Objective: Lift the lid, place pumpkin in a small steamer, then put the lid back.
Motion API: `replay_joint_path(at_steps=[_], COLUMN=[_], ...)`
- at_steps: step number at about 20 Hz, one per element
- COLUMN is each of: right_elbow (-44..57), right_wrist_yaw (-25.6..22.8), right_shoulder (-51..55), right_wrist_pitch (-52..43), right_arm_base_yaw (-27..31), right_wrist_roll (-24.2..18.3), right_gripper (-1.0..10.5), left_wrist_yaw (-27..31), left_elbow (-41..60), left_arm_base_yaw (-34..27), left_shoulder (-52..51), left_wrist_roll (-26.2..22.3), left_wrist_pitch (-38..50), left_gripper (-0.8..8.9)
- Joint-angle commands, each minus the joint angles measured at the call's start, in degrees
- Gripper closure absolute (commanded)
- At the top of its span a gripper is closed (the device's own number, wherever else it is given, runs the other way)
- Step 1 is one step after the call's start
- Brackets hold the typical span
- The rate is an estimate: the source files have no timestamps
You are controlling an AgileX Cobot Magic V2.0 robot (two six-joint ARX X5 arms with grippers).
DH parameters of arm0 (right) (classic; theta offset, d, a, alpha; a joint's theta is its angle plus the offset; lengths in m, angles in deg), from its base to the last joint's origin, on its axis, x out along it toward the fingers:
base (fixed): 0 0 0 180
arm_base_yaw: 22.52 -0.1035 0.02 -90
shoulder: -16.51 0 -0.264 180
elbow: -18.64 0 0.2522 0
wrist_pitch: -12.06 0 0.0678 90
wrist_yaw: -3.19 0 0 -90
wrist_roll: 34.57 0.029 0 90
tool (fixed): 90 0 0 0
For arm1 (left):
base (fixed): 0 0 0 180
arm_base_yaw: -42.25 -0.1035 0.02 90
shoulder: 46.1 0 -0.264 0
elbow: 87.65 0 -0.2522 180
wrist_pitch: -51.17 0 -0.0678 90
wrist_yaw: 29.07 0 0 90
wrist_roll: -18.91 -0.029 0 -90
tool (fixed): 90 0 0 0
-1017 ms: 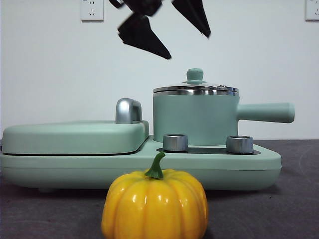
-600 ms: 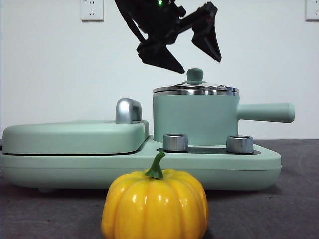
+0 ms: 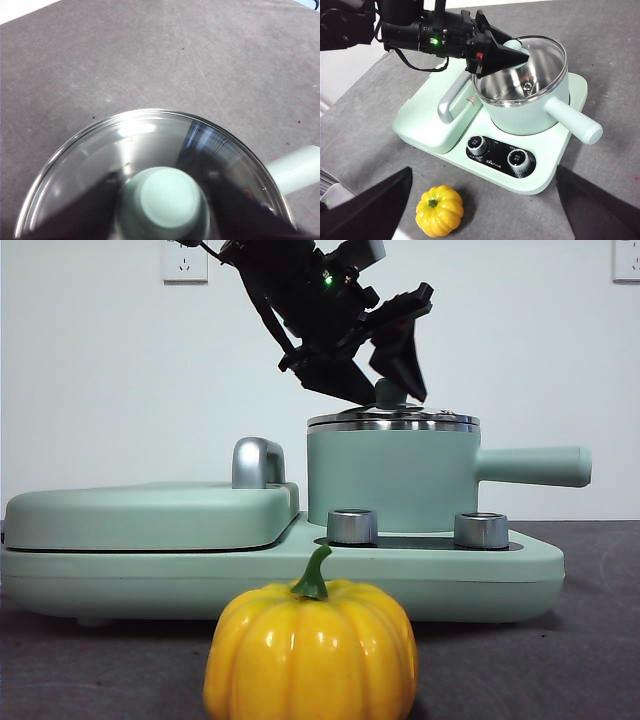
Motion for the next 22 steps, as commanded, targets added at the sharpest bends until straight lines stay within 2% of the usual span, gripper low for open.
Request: replay_joint_path(at_steps=[1, 2, 9, 17, 20, 22], right_elbow=[-1.0, -1.0, -1.0, -1.0, -1.0, -1.0], right_wrist_yaw=[0.1, 0.1, 0.1, 0.1, 0.5, 3.0], right_shoulder=[-0.2, -0.2, -0.2, -0.2, -0.2, -1.0], right_wrist_pitch=[-0.6, -0.6, -0.6, -0.6, -0.6, -0.2], right_arm_base_yaw=[-0.2, -0.2, -0.2, -0.2, -0.2, -0.2], right_wrist_roll=[-0.6, -0.6, -0.6, -0.5, 1.3, 1.4], right_gripper=[4.9, 4.9, 4.9, 4.9, 4.9, 4.9], left_wrist_yaw=[-0.1, -0.1, -0.1, -0.1, -0.1, -0.1], left_elbow=[-1.5, -1.5, -1.6, -1.7, -1.7, -1.7], left_arm_base_yaw=[0.6, 0.6, 0.6, 0.1, -0.2, -0.5], left_shoulder=[1.3, 1.3, -0.2, -7.0, -10.0, -12.1], left_wrist_roll=[-0.2, -0.2, -0.1, -0.2, -0.2, -0.2], left_wrist_pitch=[-0.9, -1.1, -1.7, -2.0, -4.7, -8.5], left_gripper=[7.34, 7.58, 7.6, 7.59, 7.59, 7.59])
